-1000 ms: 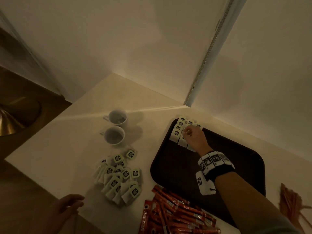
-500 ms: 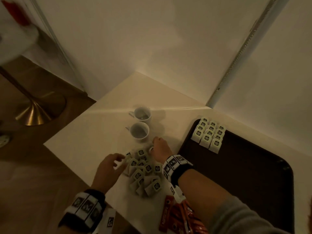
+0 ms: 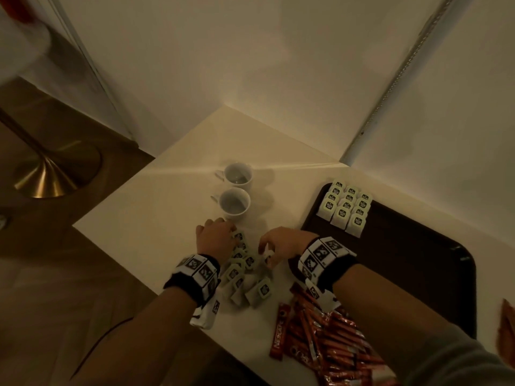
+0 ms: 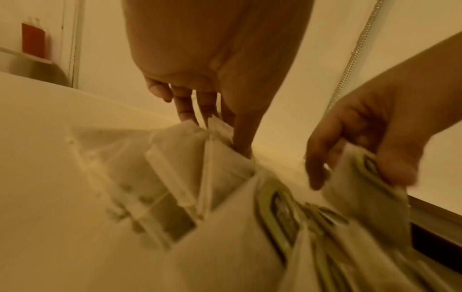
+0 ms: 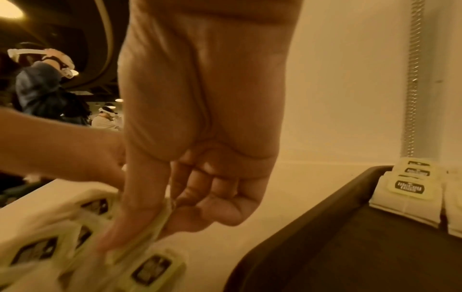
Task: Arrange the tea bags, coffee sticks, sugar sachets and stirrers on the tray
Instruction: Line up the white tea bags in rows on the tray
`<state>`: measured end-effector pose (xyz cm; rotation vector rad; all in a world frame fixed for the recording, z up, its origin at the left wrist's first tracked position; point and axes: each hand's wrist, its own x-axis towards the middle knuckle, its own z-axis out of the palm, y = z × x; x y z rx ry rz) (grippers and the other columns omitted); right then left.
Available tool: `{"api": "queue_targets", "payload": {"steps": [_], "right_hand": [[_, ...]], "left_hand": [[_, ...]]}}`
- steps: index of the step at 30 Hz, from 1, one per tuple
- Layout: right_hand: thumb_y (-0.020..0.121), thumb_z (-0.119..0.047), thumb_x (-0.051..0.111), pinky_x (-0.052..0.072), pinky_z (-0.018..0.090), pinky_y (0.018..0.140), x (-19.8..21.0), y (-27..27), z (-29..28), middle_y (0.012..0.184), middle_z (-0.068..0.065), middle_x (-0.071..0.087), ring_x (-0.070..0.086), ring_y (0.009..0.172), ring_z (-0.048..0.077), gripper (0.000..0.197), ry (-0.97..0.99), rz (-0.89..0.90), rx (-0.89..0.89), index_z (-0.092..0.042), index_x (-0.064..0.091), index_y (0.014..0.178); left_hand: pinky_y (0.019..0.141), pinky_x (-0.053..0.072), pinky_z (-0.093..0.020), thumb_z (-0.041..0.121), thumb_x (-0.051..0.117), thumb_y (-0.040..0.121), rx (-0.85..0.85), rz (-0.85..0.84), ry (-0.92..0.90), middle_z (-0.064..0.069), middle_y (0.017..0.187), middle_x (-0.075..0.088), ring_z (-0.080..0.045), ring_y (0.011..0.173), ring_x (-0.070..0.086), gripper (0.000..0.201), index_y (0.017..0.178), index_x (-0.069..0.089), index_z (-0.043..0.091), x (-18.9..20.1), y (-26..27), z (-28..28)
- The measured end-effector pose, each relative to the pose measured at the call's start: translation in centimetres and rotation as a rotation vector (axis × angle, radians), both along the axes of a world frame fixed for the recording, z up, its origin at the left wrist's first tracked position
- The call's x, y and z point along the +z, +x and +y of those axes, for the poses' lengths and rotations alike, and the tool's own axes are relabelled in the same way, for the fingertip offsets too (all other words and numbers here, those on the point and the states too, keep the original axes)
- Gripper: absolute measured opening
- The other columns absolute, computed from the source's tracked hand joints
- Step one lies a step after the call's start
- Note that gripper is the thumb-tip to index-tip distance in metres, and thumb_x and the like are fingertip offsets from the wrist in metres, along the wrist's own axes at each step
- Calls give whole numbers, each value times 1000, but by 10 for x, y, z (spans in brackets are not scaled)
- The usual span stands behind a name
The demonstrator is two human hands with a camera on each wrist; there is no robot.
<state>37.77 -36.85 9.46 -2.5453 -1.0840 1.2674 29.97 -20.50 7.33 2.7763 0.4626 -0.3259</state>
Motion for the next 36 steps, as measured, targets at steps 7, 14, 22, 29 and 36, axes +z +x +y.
{"api": "queue_targets", "payload": {"steps": [7, 14, 22, 29, 36], "right_hand": [[77, -19, 72, 40, 28, 73, -16, -14, -1, 113, 12, 58, 56, 101, 28, 41, -4, -180, 3, -11, 56, 114], [76, -13, 70, 38, 27, 70, -20, -14, 0, 106, 13, 60, 50, 85, 20, 27, 92, -150, -31, -6, 58, 99], [74, -10, 77, 45, 24, 67, 69, 14, -7, 91, 2, 59, 53, 79, 14, 27, 456, 31, -236, -20, 55, 87], [75, -4, 76, 50, 24, 65, 147, 34, -20, 82, 9, 68, 60, 67, 17, 28, 589, 73, -277, -12, 55, 92], [72, -12, 79, 44, 40, 72, 164, 43, -45, 86, 16, 72, 58, 65, 21, 32, 597, 70, -369, -14, 54, 93]], "left_hand": [[68, 39, -34, 29, 59, 91, 68, -238, -332, -5, 82, 59, -25, 79, 54, 22, 82, 54, 10, 12, -11, 10], [68, 51, -40, 13, 46, 98, 189, -134, -897, -15, 90, 64, -27, 73, 62, 13, 88, 38, 10, 28, -18, 12], [72, 51, -30, 27, 40, 101, 348, -142, -1284, -10, 101, 57, -17, 79, 60, 23, 108, 60, 17, 66, -6, -6], [68, 55, -30, 60, 32, 90, 188, 42, -1680, -5, 100, 71, -18, 85, 68, 59, 116, 61, 16, 126, 20, -38], [57, 54, -26, 70, 20, 88, 111, 205, -1827, -6, 99, 71, -28, 89, 70, 71, 110, 65, 19, 136, 31, -60]]}}
